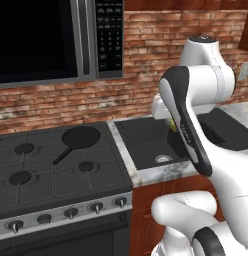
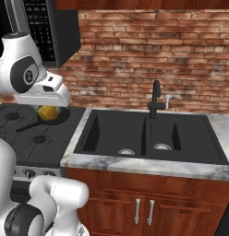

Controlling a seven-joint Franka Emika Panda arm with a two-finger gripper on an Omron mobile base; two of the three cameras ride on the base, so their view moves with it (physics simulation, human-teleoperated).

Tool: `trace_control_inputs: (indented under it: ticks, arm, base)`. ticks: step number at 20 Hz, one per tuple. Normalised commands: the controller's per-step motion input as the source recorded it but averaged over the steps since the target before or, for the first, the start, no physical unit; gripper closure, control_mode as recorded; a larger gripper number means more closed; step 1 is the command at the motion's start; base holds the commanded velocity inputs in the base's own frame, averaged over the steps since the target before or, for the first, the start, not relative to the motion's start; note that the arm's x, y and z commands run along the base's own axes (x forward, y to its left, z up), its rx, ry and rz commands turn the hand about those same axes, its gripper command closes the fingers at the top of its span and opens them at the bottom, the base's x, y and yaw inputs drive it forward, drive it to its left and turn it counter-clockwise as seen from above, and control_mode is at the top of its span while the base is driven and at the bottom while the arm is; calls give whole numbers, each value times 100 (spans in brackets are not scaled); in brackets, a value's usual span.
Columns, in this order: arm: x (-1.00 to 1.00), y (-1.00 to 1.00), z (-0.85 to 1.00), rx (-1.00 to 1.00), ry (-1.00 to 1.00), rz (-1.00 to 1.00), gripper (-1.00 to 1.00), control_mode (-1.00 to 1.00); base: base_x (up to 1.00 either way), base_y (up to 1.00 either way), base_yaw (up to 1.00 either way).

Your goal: Put the garlic and squash in the pan. Then turn on the rear right burner and set the heat to medium.

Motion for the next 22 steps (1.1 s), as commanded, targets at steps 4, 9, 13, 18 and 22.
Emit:
trace_control_inputs:
  ticks: [4, 9, 13, 18, 22]
  arm:
    - [0, 32, -32, 9, -2, 21, 100, -100]
    - [1, 27, -15, 4, 0, 29, 100, -100]
    - [9, 48, 0, 0, 1, 14, 100, -100]
    - [33, 39, -13, 0, 2, 9, 100, -100]
    - [57, 34, -24, 1, 0, 2, 100, -100]
  base:
    - [0, 0, 0]
    - [0, 0, 0]
    - [0, 0, 0]
    - [0, 0, 0]
    - [0, 0, 0]
